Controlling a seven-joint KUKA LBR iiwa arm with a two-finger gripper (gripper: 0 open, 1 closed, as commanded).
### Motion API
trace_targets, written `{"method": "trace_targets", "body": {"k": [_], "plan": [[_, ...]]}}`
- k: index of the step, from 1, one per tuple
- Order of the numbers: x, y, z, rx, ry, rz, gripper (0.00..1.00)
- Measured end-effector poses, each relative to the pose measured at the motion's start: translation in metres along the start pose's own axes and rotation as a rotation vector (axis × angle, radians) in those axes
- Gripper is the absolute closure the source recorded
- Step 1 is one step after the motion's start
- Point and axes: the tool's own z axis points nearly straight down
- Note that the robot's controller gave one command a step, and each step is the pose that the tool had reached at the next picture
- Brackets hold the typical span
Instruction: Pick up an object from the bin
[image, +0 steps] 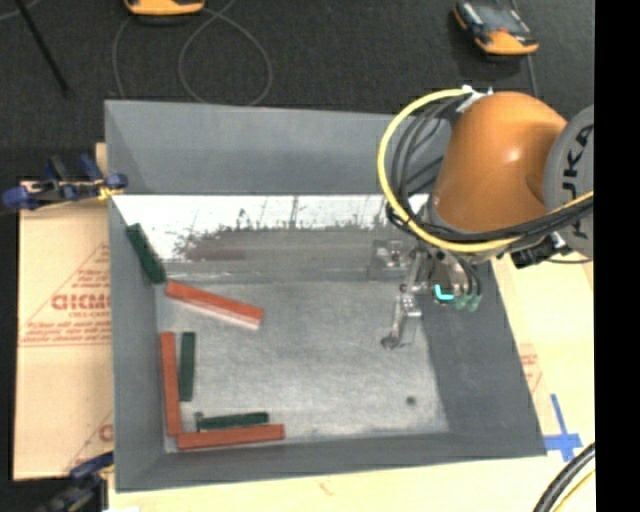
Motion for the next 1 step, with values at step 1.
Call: {"method": "trace_targets", "body": {"k": [1], "plan": [[-0.0147,0.0945,0.0961,-0.003,0.001,0.066,0.0]]}}
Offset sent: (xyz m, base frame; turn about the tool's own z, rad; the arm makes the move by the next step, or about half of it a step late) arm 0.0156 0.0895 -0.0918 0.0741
